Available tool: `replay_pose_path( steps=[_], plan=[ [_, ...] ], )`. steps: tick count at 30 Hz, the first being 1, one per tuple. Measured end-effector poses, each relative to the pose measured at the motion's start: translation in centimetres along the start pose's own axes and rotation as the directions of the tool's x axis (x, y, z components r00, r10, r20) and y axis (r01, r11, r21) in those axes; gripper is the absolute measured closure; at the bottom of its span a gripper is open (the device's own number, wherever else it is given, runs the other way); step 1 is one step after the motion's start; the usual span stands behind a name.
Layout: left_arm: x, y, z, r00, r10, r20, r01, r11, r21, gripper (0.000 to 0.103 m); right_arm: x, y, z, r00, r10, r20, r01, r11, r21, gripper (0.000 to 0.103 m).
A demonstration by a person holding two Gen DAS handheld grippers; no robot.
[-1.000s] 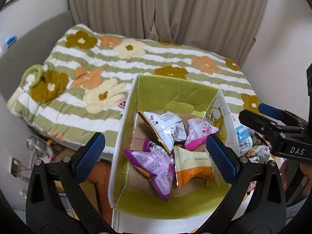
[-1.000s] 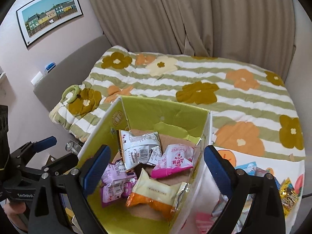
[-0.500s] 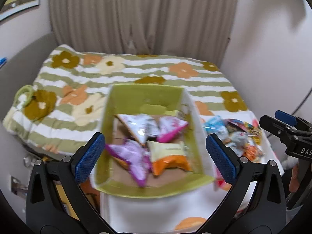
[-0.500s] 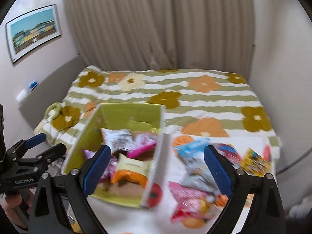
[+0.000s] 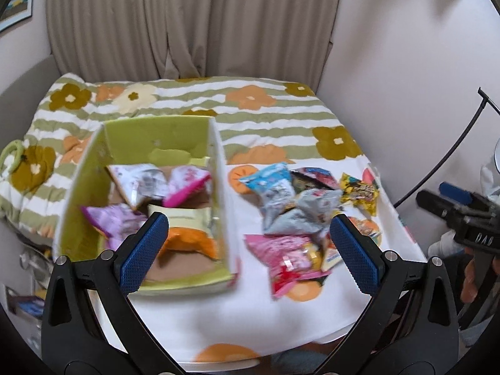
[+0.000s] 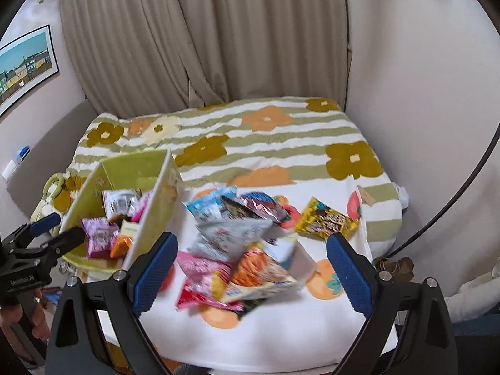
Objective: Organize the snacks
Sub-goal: 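Move both tools back over the remaining snack pile, then grasp the grey-green bag with the left tool while the right tool grasps the silver bag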
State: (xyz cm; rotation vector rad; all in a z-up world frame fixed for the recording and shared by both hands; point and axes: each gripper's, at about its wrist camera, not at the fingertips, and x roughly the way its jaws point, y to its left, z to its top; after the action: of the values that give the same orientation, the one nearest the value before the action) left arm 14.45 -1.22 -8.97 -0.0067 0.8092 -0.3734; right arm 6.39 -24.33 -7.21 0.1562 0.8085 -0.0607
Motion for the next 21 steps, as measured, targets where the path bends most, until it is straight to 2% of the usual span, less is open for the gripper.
replay_pose_path(
  steps=[5,10,15,21],
  plan=[
    [2.9,-3.6,-0.1,1.000,-0.013,-0.024,0.014,1.000,0.013,0.001,1.8,-3.0,-1.4,0.996,0.064,-0.066,-0.065,0.998,-0.009,0.008],
    [8.3,-7.0,-0.1,0.993,-0.051,-0.111,0.062,0.994,0.095,0.001,5.1,-4.7,-3.2,0.978,0.144,-0.148,-0.147,0.989,-0.008,0.008],
    [13.2,-9.4,0.1,0.986,-0.025,-0.166,0.059,0.977,0.203,0.001,9.3,-4.8,-5.7,0.949,0.203,-0.241,-0.212,0.977,-0.013,0.008],
    [17.8,-10.1,0.5,0.964,-0.014,-0.264,0.098,0.946,0.308,0.001,13.1,-5.2,-7.1,0.925,0.266,-0.270,-0.259,0.964,0.061,0.008]
  ],
)
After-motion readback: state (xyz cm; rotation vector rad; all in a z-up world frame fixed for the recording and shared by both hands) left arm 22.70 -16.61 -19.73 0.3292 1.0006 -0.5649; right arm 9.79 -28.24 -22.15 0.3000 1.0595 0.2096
